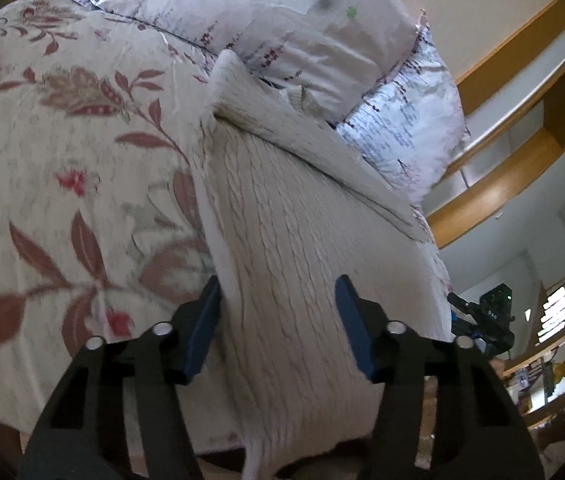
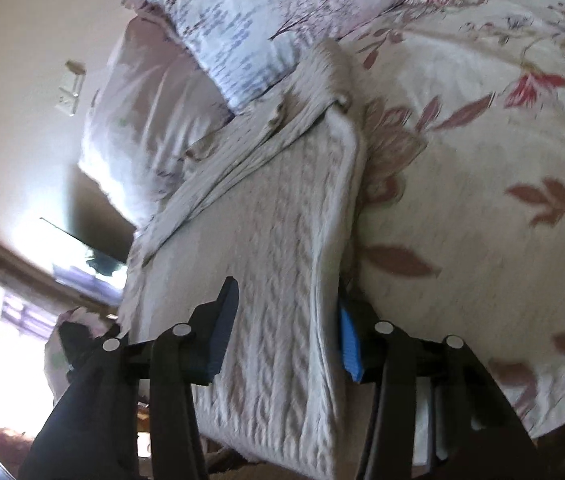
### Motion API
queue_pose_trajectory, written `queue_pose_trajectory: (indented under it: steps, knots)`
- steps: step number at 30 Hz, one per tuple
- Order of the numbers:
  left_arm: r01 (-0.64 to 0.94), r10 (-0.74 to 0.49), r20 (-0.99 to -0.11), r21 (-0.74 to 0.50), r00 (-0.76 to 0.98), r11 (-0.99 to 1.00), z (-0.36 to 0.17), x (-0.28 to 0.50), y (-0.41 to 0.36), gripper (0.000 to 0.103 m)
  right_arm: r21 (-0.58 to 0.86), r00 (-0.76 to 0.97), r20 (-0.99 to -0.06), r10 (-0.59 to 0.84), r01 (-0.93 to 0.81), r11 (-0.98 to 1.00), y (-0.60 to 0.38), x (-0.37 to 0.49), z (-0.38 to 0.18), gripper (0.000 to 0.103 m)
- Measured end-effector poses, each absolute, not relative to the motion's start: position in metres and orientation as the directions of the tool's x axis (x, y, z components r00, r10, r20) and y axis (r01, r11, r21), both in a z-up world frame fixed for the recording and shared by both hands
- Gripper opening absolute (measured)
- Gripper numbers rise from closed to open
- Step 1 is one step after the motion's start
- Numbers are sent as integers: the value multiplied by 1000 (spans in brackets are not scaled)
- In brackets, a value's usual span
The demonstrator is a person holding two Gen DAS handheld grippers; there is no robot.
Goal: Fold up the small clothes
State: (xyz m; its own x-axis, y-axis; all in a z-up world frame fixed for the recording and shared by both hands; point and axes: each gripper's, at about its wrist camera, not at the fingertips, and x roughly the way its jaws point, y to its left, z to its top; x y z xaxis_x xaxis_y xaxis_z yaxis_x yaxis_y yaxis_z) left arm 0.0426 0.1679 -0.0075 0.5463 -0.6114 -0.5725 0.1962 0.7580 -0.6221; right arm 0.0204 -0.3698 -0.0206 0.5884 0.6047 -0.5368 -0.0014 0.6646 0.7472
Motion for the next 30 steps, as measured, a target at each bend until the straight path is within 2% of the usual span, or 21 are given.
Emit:
queue_pose_trajectory:
  steps: [4, 10, 13, 18, 23, 26, 28, 30]
  knots:
    - [229, -657, -543, -653, 523, 722, -10, 27, 163, 47, 780, 575, -494, 652, -37, 624, -365, 9, -21, 46]
    - [273, -712, -498, -689, 495, 672, -11, 7, 154, 47, 821, 546, -443, 711, -71, 566, -362, -9, -23, 38]
    - [261, -743, -490, -725, 456, 638, -20, 2, 152, 46, 817, 522, -458, 720, -71, 572, -360, -19, -25, 37]
    - [262, -763, -464, -749, 449, 609, -24, -6, 154, 45, 806, 510, -481, 713, -62, 588, -362, -36, -27, 28]
    - [279, -770, -483, -738, 417, 614, -23, -11, 148, 41, 782, 483, -512, 710, -80, 618, -356, -43, -25, 27]
    - [292, -770, -501, -726, 394, 622, -24, -12, 142, 32, 752, 465, -544, 699, -101, 652, -347, -41, -21, 26]
    - [298, -761, -520, -711, 387, 637, -24, -12, 138, 17, 724, 466, -564, 682, -118, 680, -343, -40, -18, 16]
    - [298, -751, -531, -698, 393, 650, -22, -11, 137, 10, 699, 483, -572, 663, -136, 702, -342, -39, -12, 9]
